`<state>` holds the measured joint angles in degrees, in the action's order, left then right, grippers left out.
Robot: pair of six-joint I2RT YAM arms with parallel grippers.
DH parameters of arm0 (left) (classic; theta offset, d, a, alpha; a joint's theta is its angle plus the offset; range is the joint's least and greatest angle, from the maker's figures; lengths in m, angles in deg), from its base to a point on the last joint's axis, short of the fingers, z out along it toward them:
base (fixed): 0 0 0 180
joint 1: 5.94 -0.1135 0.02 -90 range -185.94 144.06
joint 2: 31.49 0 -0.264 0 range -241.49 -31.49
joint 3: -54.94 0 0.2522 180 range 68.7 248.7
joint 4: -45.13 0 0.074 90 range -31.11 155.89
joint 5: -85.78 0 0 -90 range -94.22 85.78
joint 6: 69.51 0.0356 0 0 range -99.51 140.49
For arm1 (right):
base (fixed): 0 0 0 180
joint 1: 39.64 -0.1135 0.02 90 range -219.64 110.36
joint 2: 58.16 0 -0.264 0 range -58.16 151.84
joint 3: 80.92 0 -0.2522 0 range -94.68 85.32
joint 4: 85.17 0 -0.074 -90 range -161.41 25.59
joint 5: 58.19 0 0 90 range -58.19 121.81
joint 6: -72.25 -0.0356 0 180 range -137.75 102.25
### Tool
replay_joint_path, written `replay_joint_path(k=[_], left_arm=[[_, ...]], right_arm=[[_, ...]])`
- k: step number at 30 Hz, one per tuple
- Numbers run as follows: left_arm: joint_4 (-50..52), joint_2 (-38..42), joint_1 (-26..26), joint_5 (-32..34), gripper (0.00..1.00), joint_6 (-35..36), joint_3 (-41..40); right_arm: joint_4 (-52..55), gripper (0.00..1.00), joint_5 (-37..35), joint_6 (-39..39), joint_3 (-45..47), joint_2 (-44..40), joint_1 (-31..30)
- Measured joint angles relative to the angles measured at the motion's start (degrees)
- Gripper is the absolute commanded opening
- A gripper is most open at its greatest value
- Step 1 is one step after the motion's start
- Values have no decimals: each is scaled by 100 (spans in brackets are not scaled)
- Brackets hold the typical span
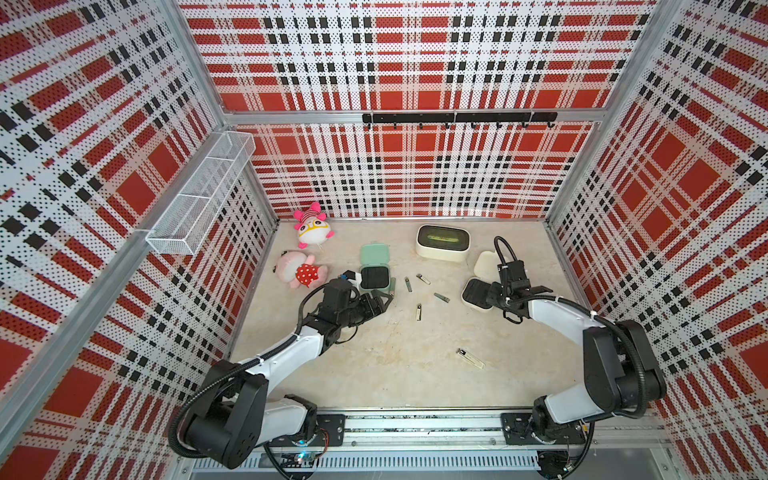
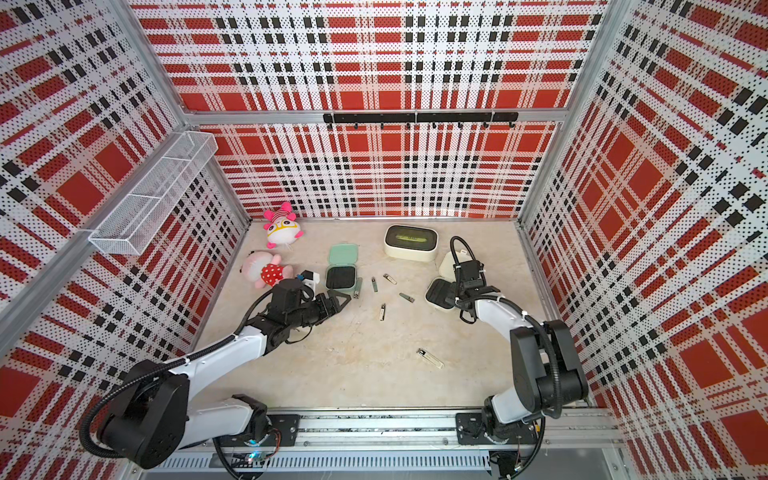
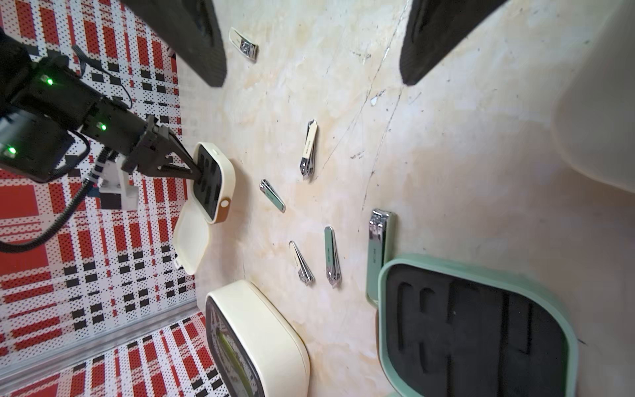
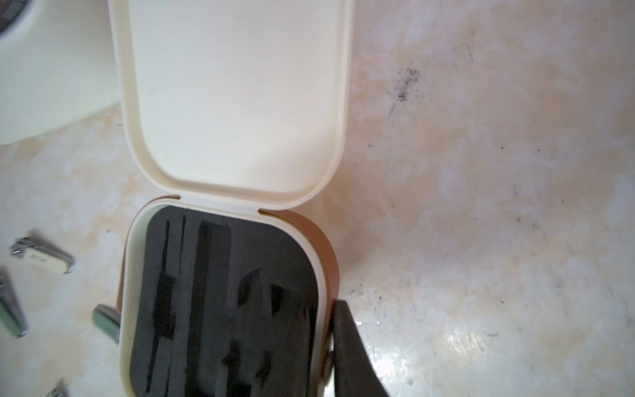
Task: Organize nail clipper sets
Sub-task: Pick up the storage box at the center of the board, then place the storage box at the center of the board.
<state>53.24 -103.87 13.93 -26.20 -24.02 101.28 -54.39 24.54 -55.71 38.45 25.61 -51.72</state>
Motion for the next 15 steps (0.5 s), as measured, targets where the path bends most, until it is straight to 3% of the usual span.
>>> replay_joint_path(k=[5,15], left_arm=[[260,146,-407,-79,83,138,76],[933,828,-1187,-114,83,389,92]], right_arm=[[-155,0,330,267,-2,-409,-437],[-509,0,1106,1003,-632,415,-2979]])
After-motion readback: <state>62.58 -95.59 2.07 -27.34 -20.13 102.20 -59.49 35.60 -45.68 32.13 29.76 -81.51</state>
